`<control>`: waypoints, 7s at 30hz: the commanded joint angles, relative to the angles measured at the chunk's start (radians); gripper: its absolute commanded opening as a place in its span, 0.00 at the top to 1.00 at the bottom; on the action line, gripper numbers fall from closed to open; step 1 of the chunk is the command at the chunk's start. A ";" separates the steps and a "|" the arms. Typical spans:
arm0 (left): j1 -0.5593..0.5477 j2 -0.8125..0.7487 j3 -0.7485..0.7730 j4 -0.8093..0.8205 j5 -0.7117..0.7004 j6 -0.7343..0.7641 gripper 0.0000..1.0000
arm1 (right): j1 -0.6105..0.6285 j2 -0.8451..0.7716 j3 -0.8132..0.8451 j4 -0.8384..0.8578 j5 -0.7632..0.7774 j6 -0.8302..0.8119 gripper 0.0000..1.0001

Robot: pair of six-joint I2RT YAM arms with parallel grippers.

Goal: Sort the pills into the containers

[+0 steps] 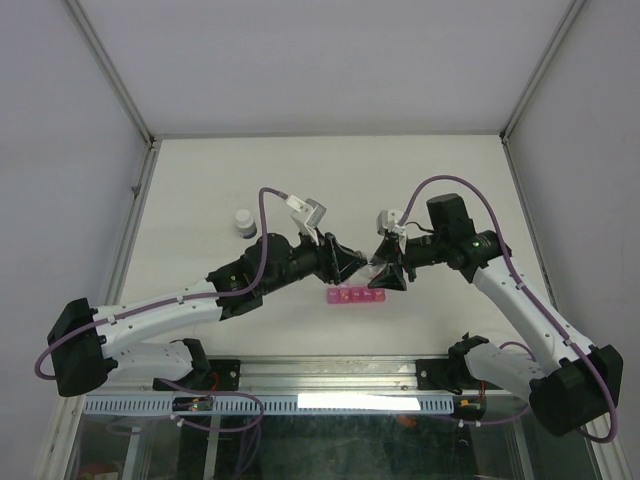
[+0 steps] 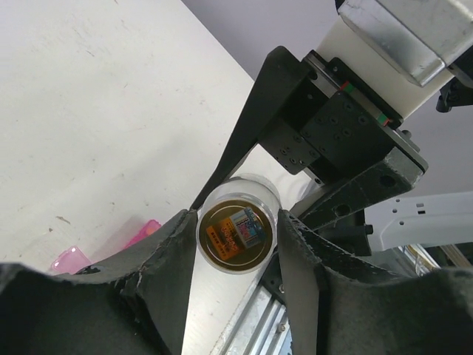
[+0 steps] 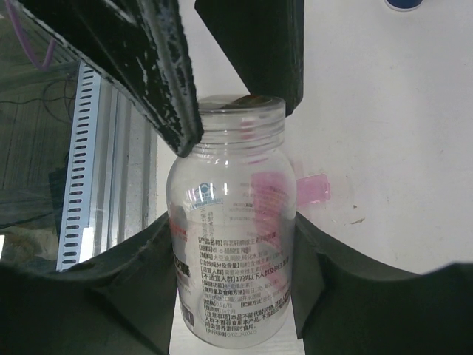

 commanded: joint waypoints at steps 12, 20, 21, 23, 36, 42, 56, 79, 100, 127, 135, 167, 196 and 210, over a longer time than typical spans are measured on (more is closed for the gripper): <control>-0.016 0.000 -0.052 0.215 0.431 0.455 0.94 | -0.004 -0.009 0.029 0.040 -0.016 0.007 1.00; 0.084 -0.033 -0.166 0.343 0.711 1.049 0.87 | -0.007 -0.010 0.028 0.039 -0.014 0.006 1.00; 0.126 -0.032 -0.168 0.424 0.725 0.960 0.62 | -0.008 -0.009 0.027 0.038 -0.013 0.007 1.00; 0.180 -0.038 -0.205 0.595 0.676 0.757 0.21 | -0.010 -0.008 0.027 0.039 -0.012 0.006 1.00; 0.203 -0.104 -0.238 0.476 0.328 0.018 0.12 | -0.010 0.003 0.027 0.038 -0.016 0.005 1.00; 0.105 -0.086 -0.122 0.216 0.154 -0.010 0.26 | -0.010 0.007 0.027 0.040 -0.015 0.005 1.00; 0.039 0.011 0.035 0.014 0.042 0.069 0.41 | -0.010 0.002 0.027 0.037 -0.014 0.005 1.00; 0.041 0.032 -0.007 0.169 0.340 0.312 0.98 | -0.011 -0.002 0.028 0.038 -0.017 0.005 1.00; 0.236 -0.080 -0.258 0.470 0.347 -0.138 0.07 | -0.012 -0.001 0.027 0.039 -0.016 0.004 1.00; 0.095 0.063 0.001 0.167 0.281 0.031 0.65 | -0.012 -0.001 0.025 0.038 -0.016 0.004 1.00; 0.103 0.078 -0.022 0.236 0.424 0.147 0.81 | -0.012 -0.001 0.026 0.039 -0.016 0.005 1.00; 0.124 0.086 0.020 0.148 0.420 0.147 1.00 | -0.012 0.006 0.025 0.039 -0.012 0.006 0.90; 0.519 0.625 0.490 -0.409 -0.340 0.432 1.00 | -0.080 -0.043 -0.052 0.262 0.150 0.204 0.01; 0.544 0.714 0.698 -0.590 -0.352 0.443 0.20 | -0.082 -0.009 -0.056 0.276 0.162 0.225 0.00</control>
